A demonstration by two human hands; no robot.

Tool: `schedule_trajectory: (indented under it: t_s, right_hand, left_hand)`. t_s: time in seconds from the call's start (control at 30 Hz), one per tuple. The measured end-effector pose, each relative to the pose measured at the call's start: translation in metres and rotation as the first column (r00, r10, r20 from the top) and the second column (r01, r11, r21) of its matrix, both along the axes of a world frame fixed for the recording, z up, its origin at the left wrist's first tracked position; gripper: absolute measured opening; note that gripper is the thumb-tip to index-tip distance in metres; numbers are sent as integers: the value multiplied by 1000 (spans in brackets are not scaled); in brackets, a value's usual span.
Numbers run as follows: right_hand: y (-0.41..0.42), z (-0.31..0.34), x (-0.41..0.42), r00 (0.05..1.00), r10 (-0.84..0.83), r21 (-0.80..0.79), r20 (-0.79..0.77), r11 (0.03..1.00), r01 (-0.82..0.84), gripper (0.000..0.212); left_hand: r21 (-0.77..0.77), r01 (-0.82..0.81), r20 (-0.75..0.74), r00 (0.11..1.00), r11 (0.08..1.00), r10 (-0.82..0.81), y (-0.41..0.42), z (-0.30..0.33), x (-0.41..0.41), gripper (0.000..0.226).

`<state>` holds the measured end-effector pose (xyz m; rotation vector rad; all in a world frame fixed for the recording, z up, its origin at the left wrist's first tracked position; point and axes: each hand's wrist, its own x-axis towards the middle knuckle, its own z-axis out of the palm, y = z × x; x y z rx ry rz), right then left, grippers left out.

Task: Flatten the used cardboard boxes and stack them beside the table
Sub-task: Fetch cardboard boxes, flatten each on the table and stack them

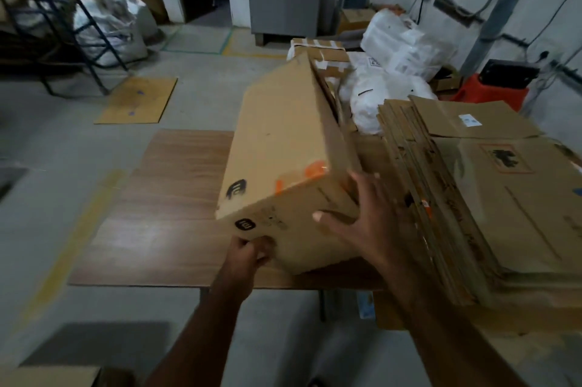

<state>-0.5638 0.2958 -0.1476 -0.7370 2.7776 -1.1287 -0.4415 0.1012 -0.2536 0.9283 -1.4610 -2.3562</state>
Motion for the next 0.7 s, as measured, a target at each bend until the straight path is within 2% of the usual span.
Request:
schedule_trajectory:
  t_s: [0.07,0.13,0.23,0.33,0.43,0.57,0.63,0.7]
  right_hand:
    - [-25,26,8,958,232,247,-171,951,-186,95]
    - [-50,24,21,906,358,411,-226,878,-244,84]
    - [-73,-22,40,852,457,575,-254,780,-247,74]
    - [-74,-60,43,856,432,628,-284,759,-174,76]
    - [-71,-67,40,837,439,613,-328,772,-165,74]
    - [-70,-55,41,857,453,612,-246,758,-226,75]
    - [-69,-46,39,870,467,594,-160,749,-293,76]
    - [-67,-28,26,902,422,454,-91,824,-339,76]
  left_hand:
    - [235,-122,97,990,964,102,12,-20,2,20]
    - [391,-187,128,981,901,148,32,-34,4,23]
    - [442,-243,76,969,863,234,59,-44,2,36]
    - [410,-273,90,962,870,259,63,-51,-4,26]
    - [362,-264,153,963,894,222,61,-53,-3,22]
    - [247,-227,238,957,942,168,60,-49,3,24]
    - [35,-318,282,913,947,296,48,-54,14,30]
    - [-186,-517,329,768,835,549,18,-46,22,27]
